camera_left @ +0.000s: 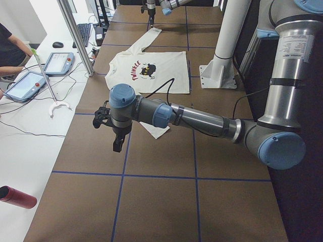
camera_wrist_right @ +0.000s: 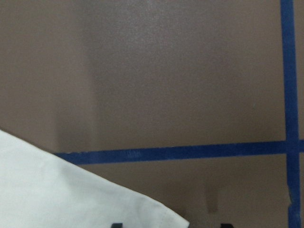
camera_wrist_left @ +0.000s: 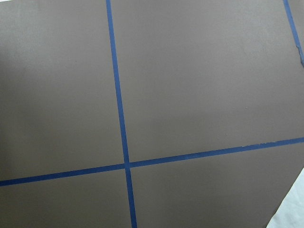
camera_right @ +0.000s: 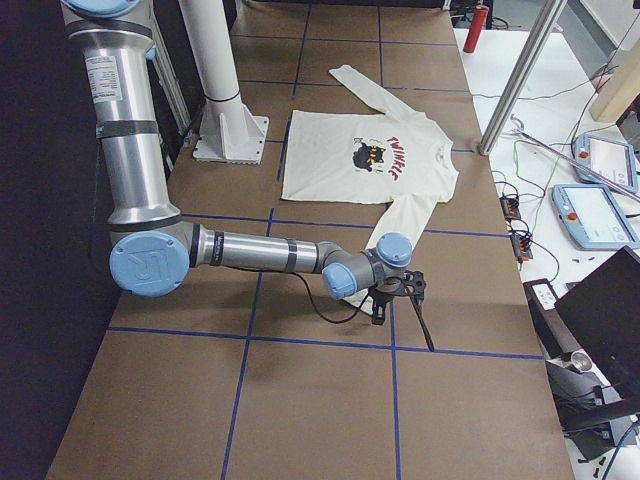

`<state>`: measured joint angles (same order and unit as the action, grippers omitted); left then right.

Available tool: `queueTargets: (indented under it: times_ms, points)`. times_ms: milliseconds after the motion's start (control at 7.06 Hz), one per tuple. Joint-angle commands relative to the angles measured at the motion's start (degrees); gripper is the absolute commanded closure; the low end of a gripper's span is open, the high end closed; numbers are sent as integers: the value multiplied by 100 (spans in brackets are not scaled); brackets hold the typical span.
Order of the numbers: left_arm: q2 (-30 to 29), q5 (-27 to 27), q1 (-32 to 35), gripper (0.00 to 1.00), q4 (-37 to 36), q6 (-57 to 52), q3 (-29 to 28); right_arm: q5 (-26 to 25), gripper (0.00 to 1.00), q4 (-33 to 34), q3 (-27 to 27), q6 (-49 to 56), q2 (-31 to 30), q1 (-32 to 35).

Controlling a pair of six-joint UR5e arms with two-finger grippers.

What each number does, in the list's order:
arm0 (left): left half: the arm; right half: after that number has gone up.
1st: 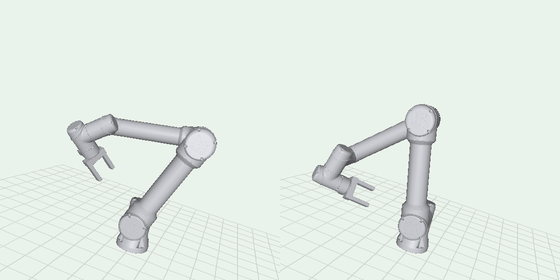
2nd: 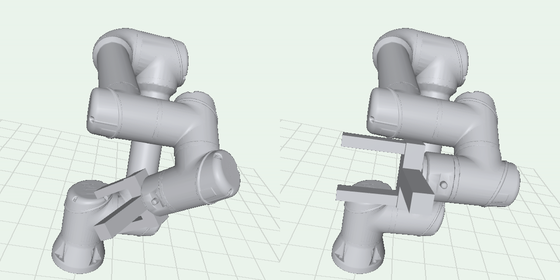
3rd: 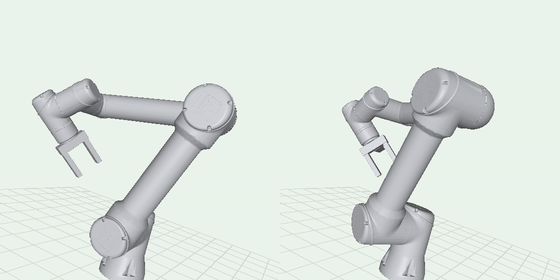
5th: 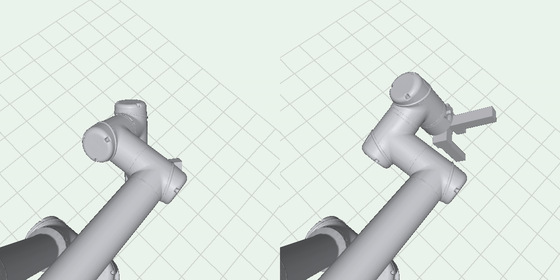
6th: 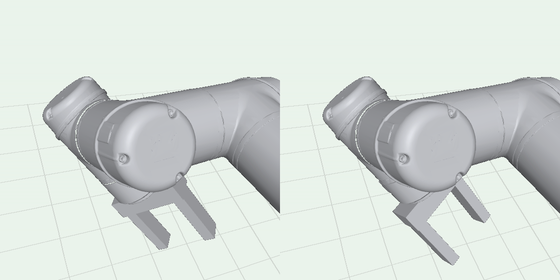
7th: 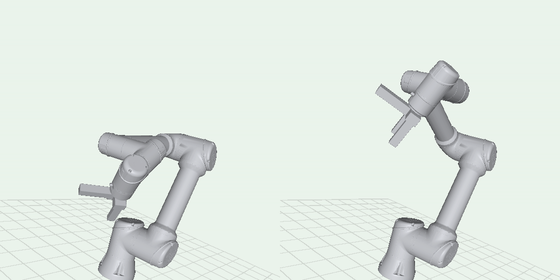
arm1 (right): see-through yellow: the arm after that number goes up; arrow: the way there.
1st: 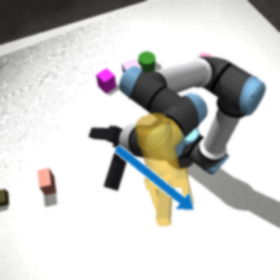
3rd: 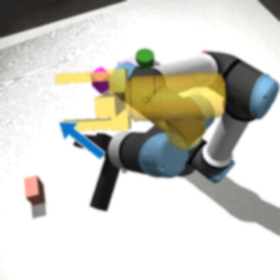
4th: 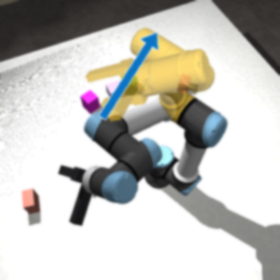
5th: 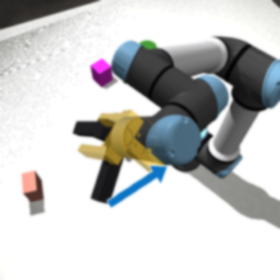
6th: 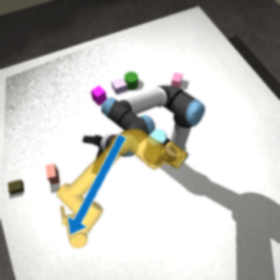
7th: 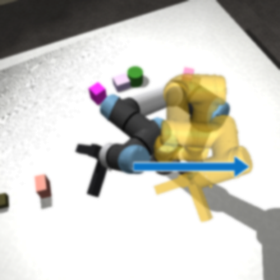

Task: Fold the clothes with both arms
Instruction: 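Move the right gripper to the sleeve cuff nearest it and grasp it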

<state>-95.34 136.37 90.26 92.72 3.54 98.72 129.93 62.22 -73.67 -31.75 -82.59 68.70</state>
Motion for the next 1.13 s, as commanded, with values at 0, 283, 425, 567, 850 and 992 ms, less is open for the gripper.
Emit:
queueTargets:
  times_ms: [0, 283, 425, 567, 850, 992]
  points:
    - [-11, 12, 0, 0, 9, 6, 7, 5, 30, -130, 176, 2, 23, -59]
    - [-11, 21, 0, 0, 1, 6, 7, 14, 66, -140, 204, -6, 41, -129]
    - [-11, 13, 0, 0, 9, 6, -1, 14, 100, -140, 204, 20, 41, -129]
    - [-11, 12, 0, 0, 9, 6, -10, 32, 100, -140, 99, 46, 41, -129]
    - [7, 21, 0, 0, 9, 6, -10, 58, 100, -140, -59, 55, 50, -121]
    - [-2, 21, 0, 0, 18, -3, -63, 345, 100, -131, -495, -6, 32, -112]
